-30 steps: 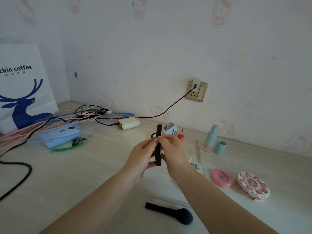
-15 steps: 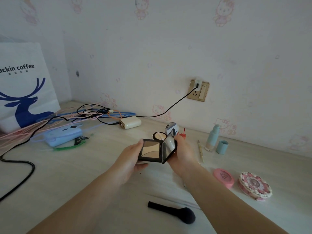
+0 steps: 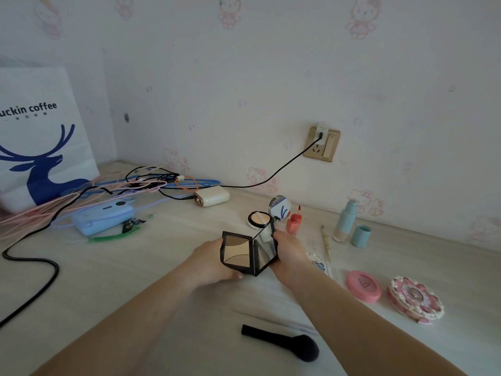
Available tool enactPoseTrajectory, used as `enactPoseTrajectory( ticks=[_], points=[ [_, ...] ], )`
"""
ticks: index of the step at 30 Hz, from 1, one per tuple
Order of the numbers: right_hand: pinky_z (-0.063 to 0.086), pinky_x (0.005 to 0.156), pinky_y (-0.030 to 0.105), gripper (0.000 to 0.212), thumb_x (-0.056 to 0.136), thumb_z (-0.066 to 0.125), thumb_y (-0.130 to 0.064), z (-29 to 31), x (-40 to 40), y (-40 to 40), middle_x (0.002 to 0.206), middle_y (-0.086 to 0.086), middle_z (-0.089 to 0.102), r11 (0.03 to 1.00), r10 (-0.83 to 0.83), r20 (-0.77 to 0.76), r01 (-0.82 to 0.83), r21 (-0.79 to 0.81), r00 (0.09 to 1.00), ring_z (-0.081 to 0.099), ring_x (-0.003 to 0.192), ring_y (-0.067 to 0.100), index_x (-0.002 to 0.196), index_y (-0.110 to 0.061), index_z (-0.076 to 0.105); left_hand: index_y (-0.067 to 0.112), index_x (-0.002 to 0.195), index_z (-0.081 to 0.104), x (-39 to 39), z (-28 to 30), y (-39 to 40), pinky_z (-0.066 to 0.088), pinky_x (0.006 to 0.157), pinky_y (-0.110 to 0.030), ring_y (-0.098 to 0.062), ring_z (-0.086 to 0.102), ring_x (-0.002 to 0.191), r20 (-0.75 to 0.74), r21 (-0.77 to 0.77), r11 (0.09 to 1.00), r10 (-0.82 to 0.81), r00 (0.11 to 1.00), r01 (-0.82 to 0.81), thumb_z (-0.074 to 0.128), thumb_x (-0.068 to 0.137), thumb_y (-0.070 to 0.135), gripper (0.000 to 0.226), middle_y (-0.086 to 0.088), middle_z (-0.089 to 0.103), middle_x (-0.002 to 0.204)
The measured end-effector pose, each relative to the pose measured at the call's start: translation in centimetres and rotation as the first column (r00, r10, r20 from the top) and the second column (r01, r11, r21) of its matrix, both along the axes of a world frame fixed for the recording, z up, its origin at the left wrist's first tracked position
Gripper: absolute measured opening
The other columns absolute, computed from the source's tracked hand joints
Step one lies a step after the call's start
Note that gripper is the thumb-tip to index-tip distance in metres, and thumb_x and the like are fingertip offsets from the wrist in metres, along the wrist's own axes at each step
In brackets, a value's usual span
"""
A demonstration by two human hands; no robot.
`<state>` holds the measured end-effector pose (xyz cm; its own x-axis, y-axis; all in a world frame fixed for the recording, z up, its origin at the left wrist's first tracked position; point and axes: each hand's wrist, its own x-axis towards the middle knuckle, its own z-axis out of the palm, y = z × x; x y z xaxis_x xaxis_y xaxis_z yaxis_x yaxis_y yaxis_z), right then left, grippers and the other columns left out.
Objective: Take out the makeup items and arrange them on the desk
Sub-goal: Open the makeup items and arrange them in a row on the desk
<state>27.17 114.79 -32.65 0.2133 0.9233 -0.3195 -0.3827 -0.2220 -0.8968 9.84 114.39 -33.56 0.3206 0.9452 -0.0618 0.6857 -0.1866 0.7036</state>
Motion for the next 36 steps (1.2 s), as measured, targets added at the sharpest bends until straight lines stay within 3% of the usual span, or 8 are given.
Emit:
enactPoseTrajectory(
  ticks=[7, 10, 12, 18, 22, 24, 33, 36],
  points=[
    [0.045, 0.066, 0.031, 0.021, 0.094, 0.044, -0.006, -0.2, 0.4, 0.7, 0.079, 0.001, 0.056, 0.997, 0.048, 0.256, -0.061, 0.045, 0.966, 0.053, 0.069, 0.016, 0.081, -0.019, 0.055, 0.027, 0.123, 0.057, -0.5, -0.4, 1.0, 0.047, 0.096, -0.036, -0.019, 0.06, 0.109, -0.064, 0.025, 0.998, 0.055, 0.996, -0.054, 0.081, 0.057, 0.037, 0.071, 0.002, 0.067, 0.114],
    [0.038, 0.059, 0.024, 0.028, 0.093, 0.036, -0.003, -0.2, 1.0, 1.4, 0.088, 0.005, 0.058, 0.99, 0.115, 0.593, -0.139, -0.005, 0.797, 0.051, 0.075, 0.016, 0.096, -0.014, 0.061, 0.028, 0.118, 0.062, -0.9, -0.5, 1.4, 0.049, 0.089, -0.03, -0.019, 0.062, 0.103, -0.117, 0.052, 0.997, 0.071, 0.991, -0.065, 0.075, 0.049, 0.047, 0.073, 0.002, 0.068, 0.107],
    [0.037, 0.062, 0.025, 0.032, 0.095, 0.034, -0.008, 0.0, 1.2, 1.4, 0.097, 0.01, 0.062, 0.987, 0.133, 0.672, -0.158, -0.025, 0.728, 0.053, 0.083, 0.02, 0.11, -0.012, 0.062, 0.027, 0.116, 0.064, -1.0, -0.6, 1.6, 0.048, 0.085, -0.028, -0.02, 0.061, 0.101, -0.159, 0.071, 0.994, 0.092, 0.983, -0.082, 0.078, 0.054, 0.047, 0.067, 0.001, 0.067, 0.107],
    [0.037, 0.069, 0.03, 0.029, 0.091, 0.034, -0.011, -0.3, 1.6, 1.4, 0.082, 0.008, 0.057, 0.992, 0.121, 0.573, -0.118, -0.043, 0.811, 0.05, 0.077, 0.021, 0.086, -0.013, 0.063, 0.028, 0.116, 0.064, -1.0, -0.9, 1.9, 0.046, 0.083, -0.026, -0.021, 0.059, 0.104, -0.177, 0.087, 0.991, 0.117, 0.977, -0.103, 0.08, 0.06, 0.045, 0.061, 0.001, 0.065, 0.111],
    [0.026, 0.062, 0.027, 0.032, 0.092, 0.034, -0.01, 0.1, 1.6, 1.0, 0.066, 0.002, 0.035, 0.993, 0.121, 0.578, -0.109, -0.054, 0.807, 0.032, 0.064, 0.017, 0.061, -0.017, 0.039, 0.029, 0.117, 0.064, -1.1, -1.1, 2.0, 0.046, 0.084, -0.025, -0.02, 0.058, 0.107, -0.158, 0.093, 0.989, 0.126, 0.979, -0.112, 0.081, 0.061, 0.041, 0.06, 0.004, 0.064, 0.107],
    [0.024, 0.058, 0.028, 0.032, 0.095, 0.036, -0.012, 0.2, 1.6, 1.0, 0.064, 0.0, 0.031, 0.993, 0.121, 0.592, -0.104, -0.063, 0.796, 0.03, 0.061, 0.016, 0.063, -0.015, 0.038, 0.029, 0.118, 0.063, -1.0, -1.1, 2.0, 0.046, 0.086, -0.026, -0.02, 0.057, 0.107, -0.154, 0.095, 0.989, 0.128, 0.98, -0.114, 0.081, 0.063, 0.039, 0.059, 0.003, 0.064, 0.108],
    [0.047, 0.087, 0.039, 0.028, 0.094, 0.046, -0.017, 0.6, 1.4, 0.8, 0.071, -0.005, 0.044, 0.975, 0.22, 0.631, -0.195, -0.109, 0.744, 0.046, 0.067, 0.012, 0.068, -0.025, 0.045, 0.024, 0.115, 0.065, -1.4, -0.9, 1.9, 0.048, 0.088, -0.032, -0.021, 0.059, 0.104, -0.151, 0.079, 0.986, 0.157, 0.976, -0.146, 0.078, 0.052, 0.049, 0.069, -0.001, 0.065, 0.11],
    [0.048, 0.087, 0.04, 0.014, 0.094, 0.046, -0.016, 0.8, 1.4, 0.6, 0.071, -0.004, 0.044, 0.974, 0.222, 0.635, -0.196, -0.112, 0.74, 0.048, 0.085, 0.023, 0.094, -0.013, 0.06, 0.024, 0.117, 0.064, -1.3, -1.0, 1.8, 0.047, 0.089, -0.031, -0.021, 0.058, 0.107, -0.142, 0.092, 0.983, 0.173, 0.975, -0.161, 0.081, 0.061, 0.039, 0.061, -0.001, 0.064, 0.112]
  ],
)
